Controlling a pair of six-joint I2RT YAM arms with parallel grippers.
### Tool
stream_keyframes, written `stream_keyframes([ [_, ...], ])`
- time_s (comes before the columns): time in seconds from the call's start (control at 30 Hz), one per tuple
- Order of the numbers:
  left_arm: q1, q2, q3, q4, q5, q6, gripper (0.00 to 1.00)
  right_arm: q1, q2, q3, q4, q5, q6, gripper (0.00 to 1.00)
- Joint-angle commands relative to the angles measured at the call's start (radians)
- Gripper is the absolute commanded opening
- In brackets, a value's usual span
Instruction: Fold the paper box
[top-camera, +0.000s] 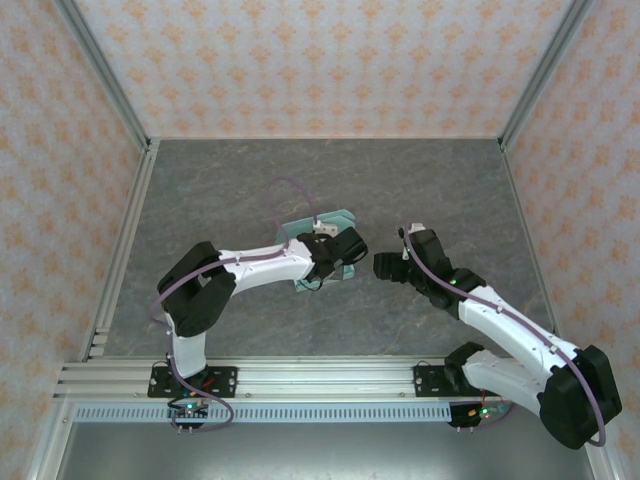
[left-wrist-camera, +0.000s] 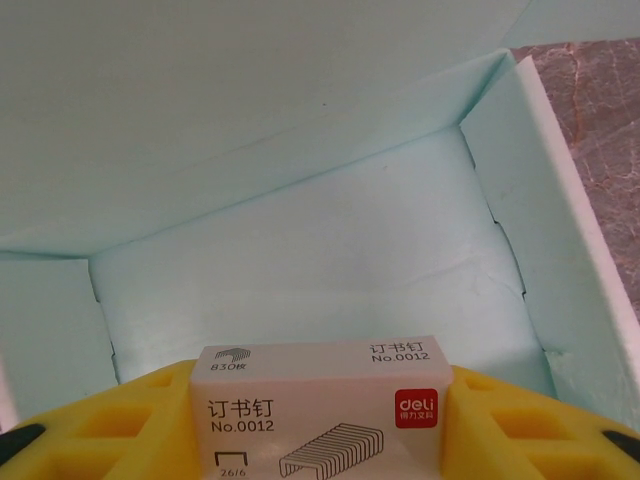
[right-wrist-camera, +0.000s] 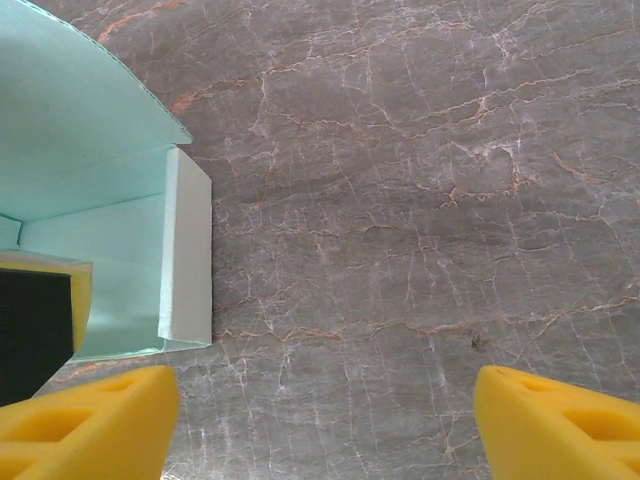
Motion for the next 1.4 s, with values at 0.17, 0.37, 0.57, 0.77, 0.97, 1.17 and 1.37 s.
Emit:
stream_keyframes([
  [0.17,0.027,0.029,0.011,0.035,-0.028,0.009,0.54,-0.004,-0.014,-0.009,0.015,-0.002,-0.016,0.78],
  [0.37,0.032,0.019,0.014,0.028,-0.027,0.024,0.6,-0.003,-0.015,-0.004,0.006,-0.001,-0.014,0.78],
  [0.57,0.032,-0.014,-0.006,0.037,-0.017,0.026,0.66,-0.004,-0.017,0.005,-0.003,-0.005,-0.011,0.78],
  [0.77,0.023,-0.063,-0.022,0.036,-0.003,0.032,0.67,-0.003,-0.017,0.01,-0.004,-0.008,-0.003,0.78],
  [0.97,-0.013,-0.176,-0.048,0.032,0.028,0.081,0.68,-0.003,-0.011,0.034,0.007,-0.014,-0.005,0.78],
  [1.17,-0.023,-0.371,-0.177,0.041,0.079,0.156,0.68,-0.002,0.026,0.068,0.039,-0.076,-0.048,0.78],
  [1.37,0.036,-0.612,-0.314,-0.023,0.068,0.236,0.69,-0.003,0.141,0.126,0.164,-0.223,-0.116,0.78],
])
